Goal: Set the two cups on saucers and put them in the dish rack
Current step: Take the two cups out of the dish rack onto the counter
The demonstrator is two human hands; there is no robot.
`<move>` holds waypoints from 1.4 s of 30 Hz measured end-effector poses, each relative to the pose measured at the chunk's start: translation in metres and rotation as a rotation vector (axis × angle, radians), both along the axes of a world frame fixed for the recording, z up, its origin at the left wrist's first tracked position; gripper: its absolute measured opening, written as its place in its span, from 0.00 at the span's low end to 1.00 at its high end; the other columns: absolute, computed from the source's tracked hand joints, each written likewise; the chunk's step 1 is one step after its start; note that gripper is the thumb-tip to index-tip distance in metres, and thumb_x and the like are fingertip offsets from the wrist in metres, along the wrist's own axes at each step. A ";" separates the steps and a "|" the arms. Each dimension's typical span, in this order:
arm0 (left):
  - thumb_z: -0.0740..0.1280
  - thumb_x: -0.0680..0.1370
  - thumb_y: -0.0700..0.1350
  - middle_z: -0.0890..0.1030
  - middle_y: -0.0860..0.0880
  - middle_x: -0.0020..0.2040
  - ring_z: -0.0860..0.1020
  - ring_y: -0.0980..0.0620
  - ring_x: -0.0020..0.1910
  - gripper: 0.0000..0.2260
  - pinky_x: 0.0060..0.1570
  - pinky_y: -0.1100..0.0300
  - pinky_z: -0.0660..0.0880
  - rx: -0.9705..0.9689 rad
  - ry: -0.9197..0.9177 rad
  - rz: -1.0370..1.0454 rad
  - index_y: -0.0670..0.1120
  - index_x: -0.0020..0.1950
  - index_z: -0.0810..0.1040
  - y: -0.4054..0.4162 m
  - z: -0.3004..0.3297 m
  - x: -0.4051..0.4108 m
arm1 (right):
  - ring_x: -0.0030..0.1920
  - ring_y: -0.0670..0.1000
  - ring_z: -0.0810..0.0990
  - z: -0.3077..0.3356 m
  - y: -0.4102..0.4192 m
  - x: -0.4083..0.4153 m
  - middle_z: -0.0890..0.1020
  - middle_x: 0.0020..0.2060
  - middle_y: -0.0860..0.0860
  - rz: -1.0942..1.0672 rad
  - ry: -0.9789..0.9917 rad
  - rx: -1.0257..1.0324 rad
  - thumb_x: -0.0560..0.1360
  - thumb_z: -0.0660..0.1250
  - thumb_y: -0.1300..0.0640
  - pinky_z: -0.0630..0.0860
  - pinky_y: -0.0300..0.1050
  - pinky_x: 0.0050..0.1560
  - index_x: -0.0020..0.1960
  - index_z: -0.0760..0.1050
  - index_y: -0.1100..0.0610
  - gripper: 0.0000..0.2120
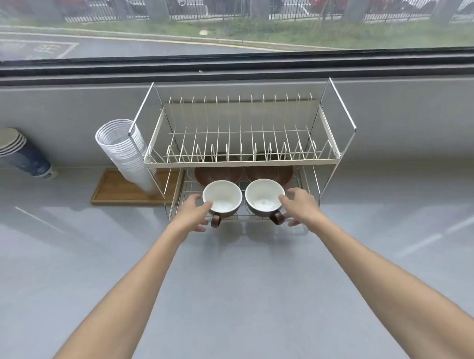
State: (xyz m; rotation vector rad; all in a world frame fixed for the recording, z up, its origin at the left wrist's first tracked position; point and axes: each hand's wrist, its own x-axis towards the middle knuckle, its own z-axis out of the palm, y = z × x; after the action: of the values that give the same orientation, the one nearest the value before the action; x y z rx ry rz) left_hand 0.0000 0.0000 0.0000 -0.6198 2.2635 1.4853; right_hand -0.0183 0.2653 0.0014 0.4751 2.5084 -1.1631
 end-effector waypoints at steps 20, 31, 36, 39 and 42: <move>0.62 0.78 0.36 0.82 0.34 0.55 0.80 0.47 0.30 0.26 0.38 0.53 0.85 0.073 -0.006 0.203 0.41 0.77 0.64 0.013 -0.018 -0.018 | 0.29 0.57 0.87 -0.013 -0.015 0.000 0.83 0.32 0.58 -0.157 0.036 -0.245 0.75 0.56 0.66 0.84 0.44 0.27 0.56 0.74 0.53 0.15; 0.62 0.78 0.36 0.82 0.41 0.44 0.82 0.52 0.26 0.25 0.28 0.60 0.82 0.055 0.069 0.175 0.41 0.76 0.66 0.026 0.012 0.015 | 0.28 0.56 0.87 -0.002 0.007 0.039 0.84 0.31 0.59 -0.222 0.073 -0.282 0.74 0.56 0.65 0.83 0.43 0.28 0.55 0.75 0.55 0.14; 0.62 0.77 0.36 0.82 0.39 0.47 0.82 0.51 0.26 0.25 0.30 0.59 0.83 0.054 0.087 0.137 0.41 0.74 0.69 0.038 0.018 0.040 | 0.25 0.55 0.85 0.001 0.023 0.071 0.83 0.29 0.58 -0.271 0.082 -0.315 0.74 0.57 0.66 0.81 0.41 0.26 0.55 0.75 0.57 0.14; 0.62 0.77 0.35 0.81 0.43 0.41 0.81 0.53 0.21 0.24 0.26 0.60 0.81 0.070 0.073 0.092 0.41 0.74 0.69 0.048 0.018 0.054 | 0.26 0.54 0.86 -0.001 0.038 0.092 0.83 0.29 0.58 -0.298 0.084 -0.317 0.74 0.56 0.66 0.81 0.42 0.27 0.58 0.76 0.55 0.17; 0.63 0.76 0.35 0.81 0.42 0.45 0.81 0.52 0.23 0.25 0.25 0.61 0.79 0.076 0.051 0.049 0.40 0.74 0.69 0.061 0.014 0.065 | 0.26 0.55 0.86 -0.003 0.057 0.114 0.84 0.30 0.59 -0.334 0.080 -0.322 0.73 0.56 0.66 0.82 0.42 0.28 0.62 0.76 0.55 0.21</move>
State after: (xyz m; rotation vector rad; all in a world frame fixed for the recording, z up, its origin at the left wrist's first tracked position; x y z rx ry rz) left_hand 0.0652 0.0605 0.0139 -0.6261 2.2324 1.6207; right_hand 0.0954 0.3222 -0.0019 0.7902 2.2974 -1.7049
